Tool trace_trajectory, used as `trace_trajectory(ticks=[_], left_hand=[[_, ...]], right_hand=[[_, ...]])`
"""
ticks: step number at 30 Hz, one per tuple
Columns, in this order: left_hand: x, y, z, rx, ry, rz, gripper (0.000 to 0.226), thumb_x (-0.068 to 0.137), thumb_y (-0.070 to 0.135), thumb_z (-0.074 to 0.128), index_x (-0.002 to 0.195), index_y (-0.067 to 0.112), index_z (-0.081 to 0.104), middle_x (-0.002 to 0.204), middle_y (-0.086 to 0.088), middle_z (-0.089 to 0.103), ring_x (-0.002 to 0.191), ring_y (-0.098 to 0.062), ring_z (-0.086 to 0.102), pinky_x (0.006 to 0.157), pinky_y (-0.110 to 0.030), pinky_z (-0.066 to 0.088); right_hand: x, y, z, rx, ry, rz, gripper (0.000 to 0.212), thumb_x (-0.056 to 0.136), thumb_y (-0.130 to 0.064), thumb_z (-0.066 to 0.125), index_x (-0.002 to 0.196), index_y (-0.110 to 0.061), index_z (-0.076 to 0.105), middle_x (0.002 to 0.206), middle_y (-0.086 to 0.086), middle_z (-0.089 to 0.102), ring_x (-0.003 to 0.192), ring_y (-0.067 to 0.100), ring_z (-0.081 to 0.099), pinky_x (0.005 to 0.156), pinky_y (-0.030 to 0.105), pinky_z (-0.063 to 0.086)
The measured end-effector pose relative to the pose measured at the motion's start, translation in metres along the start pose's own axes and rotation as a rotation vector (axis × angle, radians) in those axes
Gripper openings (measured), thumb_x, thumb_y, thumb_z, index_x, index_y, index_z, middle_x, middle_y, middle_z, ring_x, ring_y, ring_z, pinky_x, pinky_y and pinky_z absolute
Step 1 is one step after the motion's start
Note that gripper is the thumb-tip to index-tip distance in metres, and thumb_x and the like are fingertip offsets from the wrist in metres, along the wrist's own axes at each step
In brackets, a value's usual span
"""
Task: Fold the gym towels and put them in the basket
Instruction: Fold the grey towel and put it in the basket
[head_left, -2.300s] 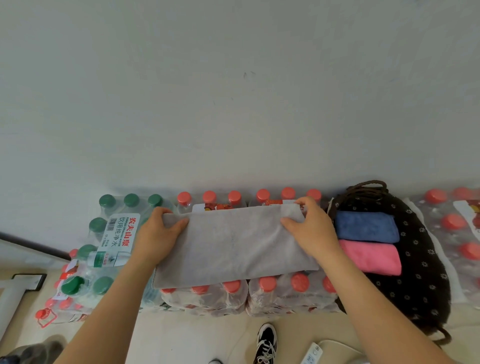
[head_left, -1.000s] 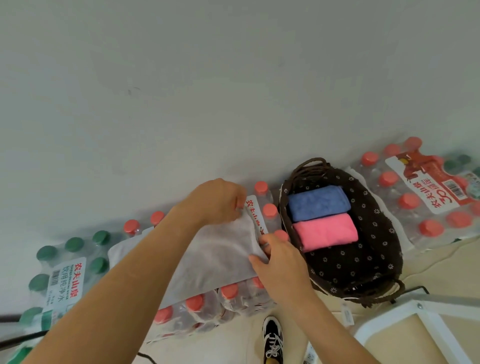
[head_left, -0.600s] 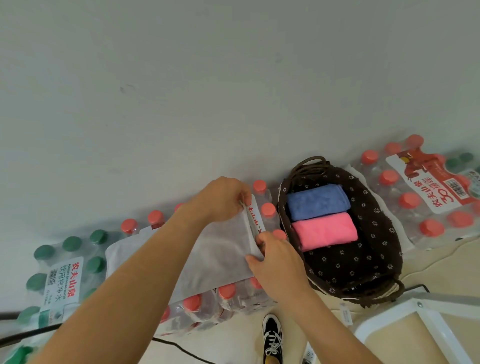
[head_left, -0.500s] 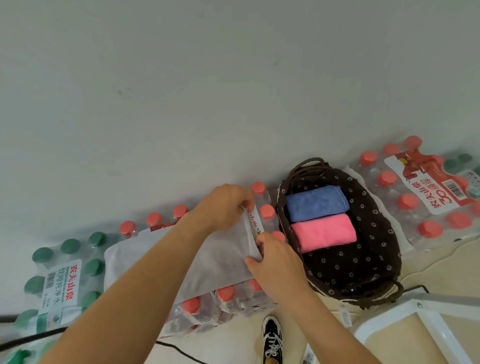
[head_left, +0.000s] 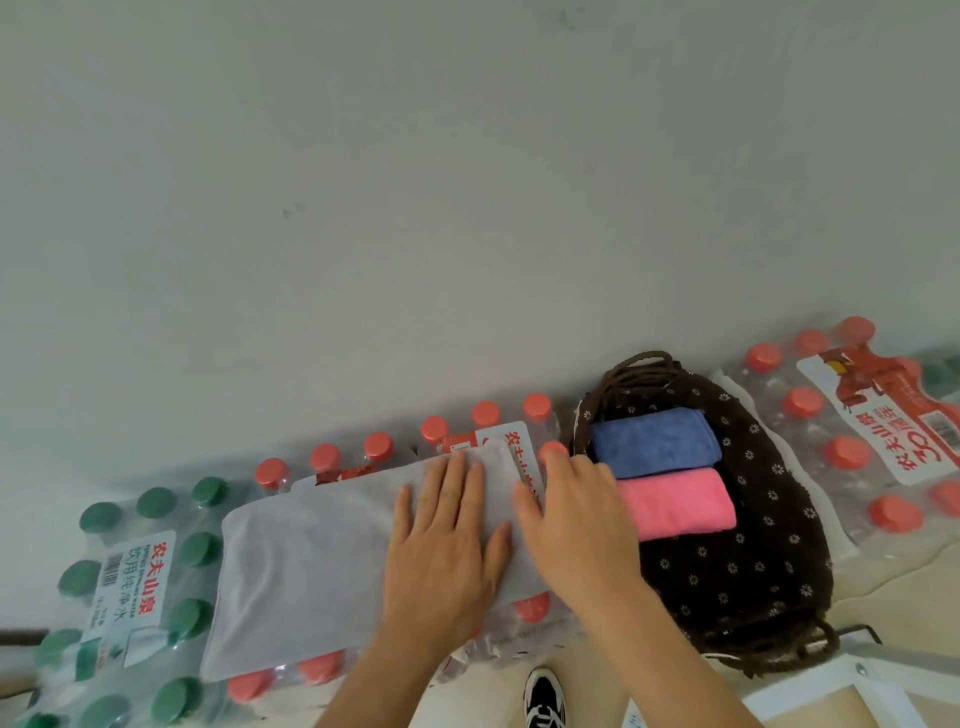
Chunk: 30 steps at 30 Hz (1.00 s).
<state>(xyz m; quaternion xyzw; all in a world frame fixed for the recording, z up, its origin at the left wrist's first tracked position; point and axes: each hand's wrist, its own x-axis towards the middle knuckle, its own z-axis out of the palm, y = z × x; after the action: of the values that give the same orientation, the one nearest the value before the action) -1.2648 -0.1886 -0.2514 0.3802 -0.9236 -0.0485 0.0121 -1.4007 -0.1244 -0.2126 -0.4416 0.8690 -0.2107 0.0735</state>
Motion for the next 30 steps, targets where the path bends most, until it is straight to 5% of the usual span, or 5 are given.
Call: trace_trajectory(ticks=[7,13,18,22,30], left_hand=[[0.01,0.0,0.0,-0.052,-0.018,0.047,0.064,0.099,0.053,0.014,0.152,0.017,0.012,0.16,-0.001,0.007,0.147,-0.023,-0.002,0.115,-0.051,0.003],[0.006,-0.002,0.001,-0.12,0.0,0.048,0.066,0.097,0.051,0.023,0.152,0.017,0.01,0.16,0.001,0.006,0.147,-0.018,0.0,0.115,-0.049,0.004],[0.005,-0.002,0.001,-0.159,0.001,0.051,0.068,0.096,0.056,0.015,0.153,0.019,0.005,0.16,0.004,-0.002,0.147,-0.014,-0.009,0.118,-0.043,-0.003],[0.005,-0.001,-0.002,-0.158,-0.003,0.042,0.068,0.096,0.057,0.01,0.153,0.02,0.006,0.16,0.003,0.0,0.147,-0.015,-0.007,0.118,-0.046,0.0],[0.006,0.0,-0.002,-0.166,0.007,0.033,0.066,0.097,0.053,0.018,0.153,0.021,0.009,0.16,0.003,0.003,0.147,-0.016,-0.004,0.118,-0.047,0.003]], right_hand=[[0.032,-0.018,0.02,0.147,-0.258,0.166,0.047,0.089,-0.054,0.049,0.111,-0.013,0.055,0.108,0.01,0.061,0.098,0.027,0.061,0.077,0.035,0.049],[0.044,-0.016,0.01,0.493,-0.33,0.152,0.036,0.086,-0.033,0.063,0.119,-0.024,0.054,0.104,-0.008,0.058,0.098,0.011,0.056,0.085,0.028,0.045],[0.069,-0.008,-0.013,0.653,-0.53,0.157,0.026,0.091,-0.006,0.051,0.103,-0.018,0.071,0.102,0.004,0.069,0.094,0.015,0.064,0.085,0.03,0.05],[0.082,-0.005,-0.024,0.745,-0.697,0.219,0.022,0.093,-0.012,0.054,0.099,-0.021,0.072,0.096,0.013,0.072,0.089,0.028,0.07,0.084,0.042,0.057],[0.081,0.004,0.001,0.555,-0.422,0.097,0.017,0.087,-0.013,0.062,0.079,-0.026,0.07,0.083,0.005,0.071,0.077,0.022,0.069,0.072,0.045,0.059]])
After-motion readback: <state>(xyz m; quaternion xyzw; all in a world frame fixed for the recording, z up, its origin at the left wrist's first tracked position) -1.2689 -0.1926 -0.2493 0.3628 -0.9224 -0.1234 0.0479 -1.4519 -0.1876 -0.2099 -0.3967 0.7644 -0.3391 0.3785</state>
